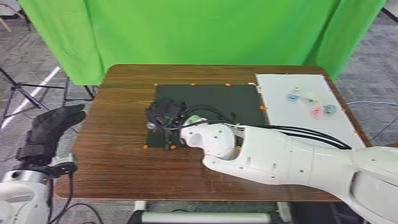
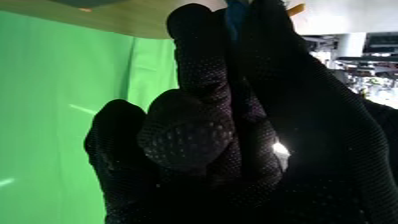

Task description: Arrange flowers

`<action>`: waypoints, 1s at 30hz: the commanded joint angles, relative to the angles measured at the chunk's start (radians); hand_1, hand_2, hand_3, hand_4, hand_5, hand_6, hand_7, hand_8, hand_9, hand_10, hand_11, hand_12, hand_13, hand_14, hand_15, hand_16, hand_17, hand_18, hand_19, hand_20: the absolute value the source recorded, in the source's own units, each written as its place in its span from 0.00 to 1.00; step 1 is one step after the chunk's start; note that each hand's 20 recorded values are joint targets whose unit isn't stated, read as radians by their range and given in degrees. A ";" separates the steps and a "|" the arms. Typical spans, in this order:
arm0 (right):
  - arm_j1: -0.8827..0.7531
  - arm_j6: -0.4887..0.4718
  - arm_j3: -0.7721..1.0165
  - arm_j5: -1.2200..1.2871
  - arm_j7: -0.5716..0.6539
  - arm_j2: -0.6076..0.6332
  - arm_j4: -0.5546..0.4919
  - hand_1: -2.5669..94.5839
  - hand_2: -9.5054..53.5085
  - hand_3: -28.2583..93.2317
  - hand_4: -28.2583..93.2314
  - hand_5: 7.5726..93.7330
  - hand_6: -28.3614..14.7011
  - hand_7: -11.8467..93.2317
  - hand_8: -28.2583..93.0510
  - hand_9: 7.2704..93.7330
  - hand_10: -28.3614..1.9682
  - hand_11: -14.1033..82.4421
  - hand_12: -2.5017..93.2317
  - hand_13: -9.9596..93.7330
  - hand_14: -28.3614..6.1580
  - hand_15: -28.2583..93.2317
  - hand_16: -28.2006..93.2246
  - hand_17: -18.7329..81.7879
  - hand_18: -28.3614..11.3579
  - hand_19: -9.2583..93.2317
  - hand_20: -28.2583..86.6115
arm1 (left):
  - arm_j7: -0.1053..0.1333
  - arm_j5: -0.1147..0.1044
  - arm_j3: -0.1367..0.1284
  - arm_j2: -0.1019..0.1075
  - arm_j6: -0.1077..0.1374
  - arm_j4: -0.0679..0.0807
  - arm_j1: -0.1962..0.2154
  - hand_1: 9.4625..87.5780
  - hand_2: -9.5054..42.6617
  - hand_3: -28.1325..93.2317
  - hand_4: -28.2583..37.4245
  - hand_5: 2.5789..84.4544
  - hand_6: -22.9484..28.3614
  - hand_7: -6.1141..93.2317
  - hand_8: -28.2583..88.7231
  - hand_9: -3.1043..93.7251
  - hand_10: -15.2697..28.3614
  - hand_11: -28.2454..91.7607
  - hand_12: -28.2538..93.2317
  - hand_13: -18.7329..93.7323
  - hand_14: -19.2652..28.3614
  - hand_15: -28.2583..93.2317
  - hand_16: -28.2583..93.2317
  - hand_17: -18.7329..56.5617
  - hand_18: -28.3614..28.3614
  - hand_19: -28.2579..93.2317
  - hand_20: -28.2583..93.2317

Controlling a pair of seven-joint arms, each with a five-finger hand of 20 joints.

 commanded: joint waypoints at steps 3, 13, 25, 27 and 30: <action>0.011 -0.028 0.000 -0.011 0.017 -0.002 0.004 0.63 0.00 0.70 0.10 0.76 0.72 0.40 0.30 0.91 0.62 0.24 0.42 0.94 0.80 0.75 0.52 0.80 0.42 1.00 0.75 | -0.015 0.005 -0.002 -0.005 -0.032 -0.004 -0.003 0.21 0.50 0.74 0.00 0.55 0.54 0.25 0.17 0.53 0.72 0.42 0.31 0.50 0.80 0.40 0.19 0.36 0.68 0.31 0.33; 0.001 -0.063 0.017 -0.011 0.026 0.010 -0.007 0.61 0.00 0.71 0.11 0.71 0.70 0.40 0.30 0.87 0.62 0.22 0.41 0.93 0.81 0.75 0.52 0.80 0.43 1.00 0.74 | -0.027 0.011 -0.002 -0.008 -0.055 -0.002 -0.007 0.21 0.44 0.74 0.00 0.54 0.55 0.25 0.18 0.52 0.72 0.42 0.31 0.50 0.80 0.40 0.19 0.35 0.68 0.31 0.33; -0.002 -0.144 0.058 0.009 0.037 0.033 -0.044 0.58 0.00 0.70 0.12 0.66 0.68 0.37 0.31 0.77 0.58 0.27 0.33 0.93 0.80 0.75 0.52 0.79 0.43 1.00 0.74 | -0.040 0.017 -0.004 -0.007 -0.073 -0.002 -0.004 0.23 0.40 0.74 0.02 0.54 0.55 0.25 0.18 0.52 0.72 0.42 0.31 0.50 0.81 0.39 0.19 0.35 0.68 0.30 0.33; -0.004 -0.171 0.068 0.004 0.037 0.038 -0.051 0.57 0.00 0.70 0.12 0.65 0.68 0.36 0.31 0.75 0.56 0.29 0.29 0.92 0.80 0.75 0.52 0.79 0.43 1.00 0.74 | -0.042 0.018 -0.005 -0.009 -0.076 -0.003 -0.003 0.23 0.40 0.74 0.02 0.54 0.55 0.25 0.18 0.52 0.72 0.42 0.31 0.50 0.81 0.39 0.19 0.35 0.68 0.30 0.33; -0.007 -0.203 0.088 0.006 0.034 0.053 -0.067 0.55 0.00 0.73 0.11 0.64 0.70 0.34 0.31 0.72 0.54 0.29 0.26 0.92 0.79 0.75 0.52 0.78 0.43 1.00 0.73 | -0.045 0.020 -0.004 -0.007 -0.081 -0.002 -0.004 0.23 0.39 0.74 0.03 0.54 0.55 0.25 0.18 0.52 0.72 0.42 0.31 0.50 0.81 0.39 0.19 0.35 0.69 0.30 0.33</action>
